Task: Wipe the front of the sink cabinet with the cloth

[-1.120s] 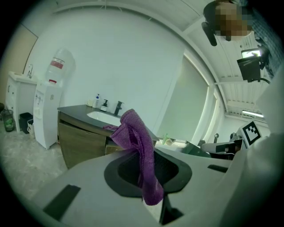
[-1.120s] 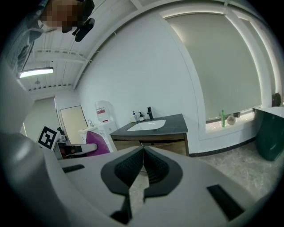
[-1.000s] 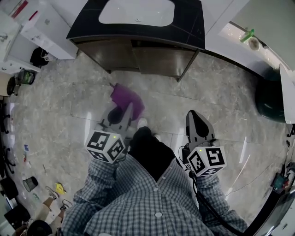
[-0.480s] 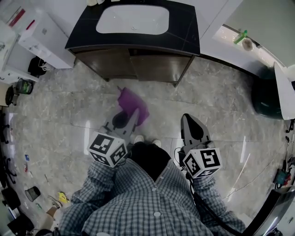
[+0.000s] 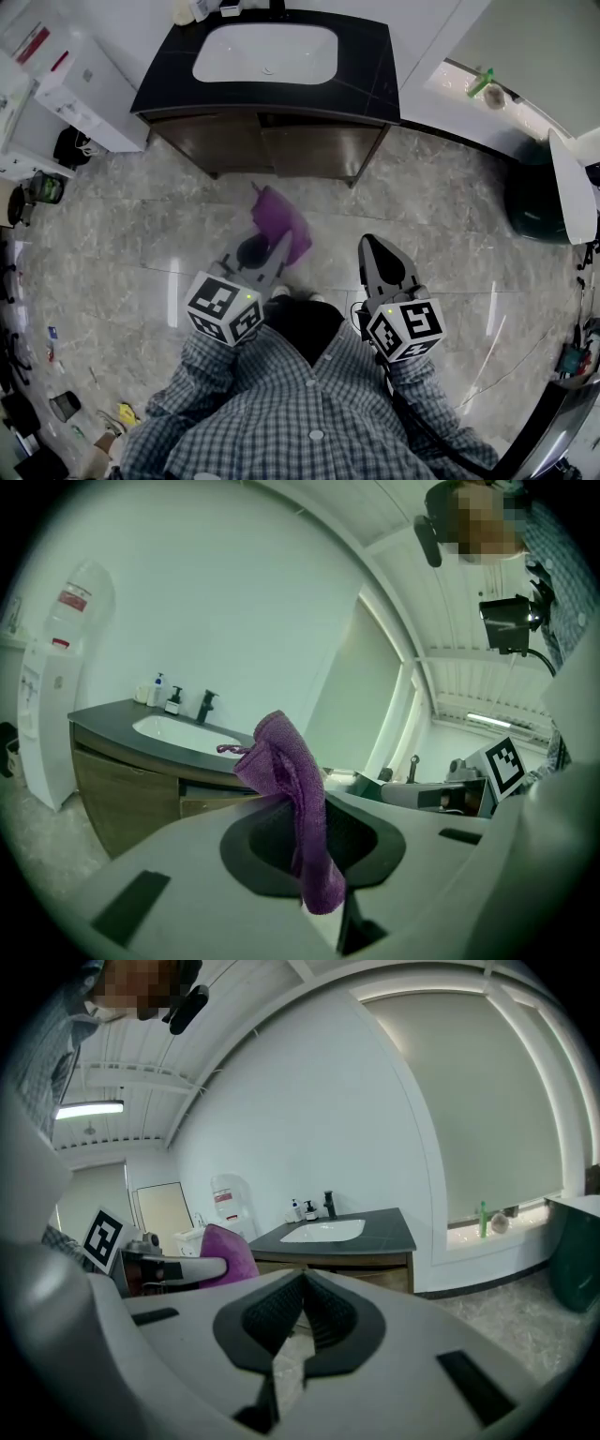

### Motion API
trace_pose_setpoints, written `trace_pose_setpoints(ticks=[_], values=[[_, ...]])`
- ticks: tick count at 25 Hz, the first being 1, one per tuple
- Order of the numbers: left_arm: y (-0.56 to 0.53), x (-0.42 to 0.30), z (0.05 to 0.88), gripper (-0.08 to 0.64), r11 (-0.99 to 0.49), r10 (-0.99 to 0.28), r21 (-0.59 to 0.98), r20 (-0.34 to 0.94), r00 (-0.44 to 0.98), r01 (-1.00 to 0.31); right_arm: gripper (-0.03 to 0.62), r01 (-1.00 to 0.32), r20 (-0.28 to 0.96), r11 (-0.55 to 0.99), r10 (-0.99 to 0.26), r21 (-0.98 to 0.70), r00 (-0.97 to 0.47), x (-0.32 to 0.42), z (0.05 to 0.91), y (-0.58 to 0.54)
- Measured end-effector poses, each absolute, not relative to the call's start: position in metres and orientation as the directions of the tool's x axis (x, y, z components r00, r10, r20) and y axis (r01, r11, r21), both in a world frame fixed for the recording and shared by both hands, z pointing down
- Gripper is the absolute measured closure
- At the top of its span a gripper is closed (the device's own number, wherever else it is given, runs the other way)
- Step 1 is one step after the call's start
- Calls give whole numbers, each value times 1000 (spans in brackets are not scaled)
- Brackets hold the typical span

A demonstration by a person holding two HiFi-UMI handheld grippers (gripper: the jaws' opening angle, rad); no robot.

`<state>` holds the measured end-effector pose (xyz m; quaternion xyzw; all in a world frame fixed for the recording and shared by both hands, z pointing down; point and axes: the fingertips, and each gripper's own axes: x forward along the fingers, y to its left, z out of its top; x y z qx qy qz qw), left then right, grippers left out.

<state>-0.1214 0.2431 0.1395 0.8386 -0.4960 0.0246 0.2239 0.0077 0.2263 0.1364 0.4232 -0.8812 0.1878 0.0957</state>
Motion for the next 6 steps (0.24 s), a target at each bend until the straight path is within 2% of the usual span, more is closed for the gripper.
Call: trace_pose_setpoints(ticks=[6], values=[[241,-115,137,506,-437,-805,356,253,536,-826,575,-775,332,581,-701,-247,-631,5,135,226]])
